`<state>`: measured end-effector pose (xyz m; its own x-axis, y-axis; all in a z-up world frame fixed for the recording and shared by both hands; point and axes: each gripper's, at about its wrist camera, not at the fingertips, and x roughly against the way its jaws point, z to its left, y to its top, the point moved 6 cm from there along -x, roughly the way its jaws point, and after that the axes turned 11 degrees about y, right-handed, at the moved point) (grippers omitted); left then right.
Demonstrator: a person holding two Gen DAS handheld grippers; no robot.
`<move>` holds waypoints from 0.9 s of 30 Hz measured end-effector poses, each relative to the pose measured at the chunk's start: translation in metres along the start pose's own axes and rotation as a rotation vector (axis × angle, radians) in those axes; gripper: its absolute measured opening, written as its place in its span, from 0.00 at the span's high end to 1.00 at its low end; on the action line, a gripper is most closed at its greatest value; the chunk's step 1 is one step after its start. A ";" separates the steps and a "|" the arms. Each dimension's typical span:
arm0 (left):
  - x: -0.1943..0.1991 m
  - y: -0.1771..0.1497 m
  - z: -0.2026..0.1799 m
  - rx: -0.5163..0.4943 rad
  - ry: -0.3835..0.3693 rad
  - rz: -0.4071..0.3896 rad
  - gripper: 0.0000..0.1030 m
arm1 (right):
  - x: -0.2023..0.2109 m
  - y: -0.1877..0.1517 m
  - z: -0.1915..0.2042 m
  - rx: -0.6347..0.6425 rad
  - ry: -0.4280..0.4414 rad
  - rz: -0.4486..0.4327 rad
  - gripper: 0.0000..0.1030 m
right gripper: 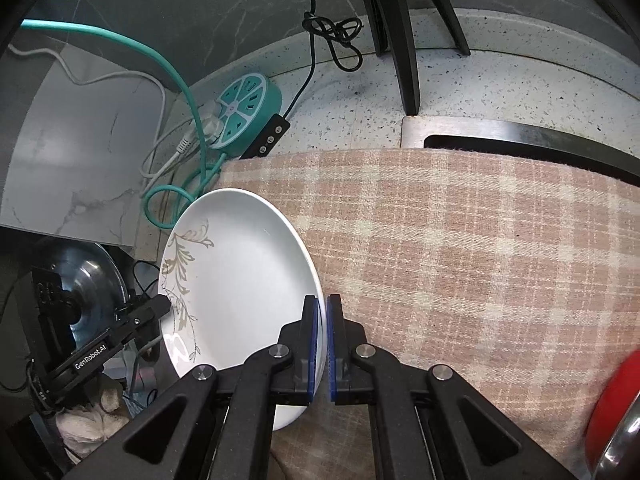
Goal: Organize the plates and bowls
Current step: 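Lift the leaf-pattern plate off the cloth and tilt it upright with both grippers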
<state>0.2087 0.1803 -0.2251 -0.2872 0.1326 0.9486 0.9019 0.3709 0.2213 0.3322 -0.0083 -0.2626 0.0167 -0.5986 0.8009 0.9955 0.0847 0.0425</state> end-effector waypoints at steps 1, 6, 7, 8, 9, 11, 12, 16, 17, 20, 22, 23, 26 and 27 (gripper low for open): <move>0.002 0.000 -0.002 -0.002 -0.003 -0.003 0.92 | 0.003 0.000 0.000 0.001 0.002 -0.004 0.96; 0.010 0.001 -0.013 -0.014 -0.010 -0.018 0.92 | 0.019 -0.002 0.000 0.004 0.007 -0.022 0.96; 0.010 0.002 -0.015 -0.016 -0.012 -0.019 0.92 | 0.023 -0.003 0.000 0.006 0.008 -0.026 0.96; 0.012 0.002 -0.016 -0.017 -0.014 -0.020 0.92 | 0.026 -0.003 0.001 0.008 0.009 -0.030 0.96; 0.013 0.001 -0.018 -0.019 -0.015 -0.021 0.92 | 0.029 -0.004 0.000 0.008 0.011 -0.032 0.96; 0.016 0.000 -0.023 -0.024 -0.017 -0.025 0.92 | 0.036 -0.005 0.000 0.009 0.014 -0.039 0.96; 0.018 0.000 -0.025 -0.026 -0.018 -0.027 0.92 | 0.039 -0.006 0.000 0.010 0.015 -0.043 0.96; 0.024 -0.003 -0.034 -0.034 -0.021 -0.034 0.92 | 0.050 -0.009 -0.002 0.007 0.020 -0.052 0.96; 0.025 -0.004 -0.036 -0.036 -0.022 -0.036 0.92 | 0.052 -0.010 -0.002 0.006 0.022 -0.052 0.96; 0.030 -0.007 -0.042 -0.040 -0.024 -0.041 0.92 | 0.061 -0.013 -0.004 0.007 0.028 -0.057 0.96; 0.034 -0.010 -0.046 -0.044 -0.026 -0.044 0.92 | 0.065 -0.015 -0.005 0.008 0.030 -0.058 0.96; 0.035 -0.012 -0.048 -0.045 -0.027 -0.044 0.92 | 0.069 -0.017 -0.006 0.008 0.031 -0.059 0.96; 0.038 -0.018 -0.054 -0.047 -0.030 -0.045 0.92 | 0.076 -0.022 -0.008 0.010 0.034 -0.060 0.96; 0.040 -0.020 -0.056 -0.046 -0.032 -0.045 0.92 | 0.079 -0.024 -0.008 0.011 0.035 -0.061 0.96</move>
<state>0.1971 0.1265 -0.1793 -0.3373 0.1465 0.9299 0.9014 0.3350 0.2742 0.3106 -0.0644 -0.2048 -0.0407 -0.6307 0.7750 0.9936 0.0561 0.0978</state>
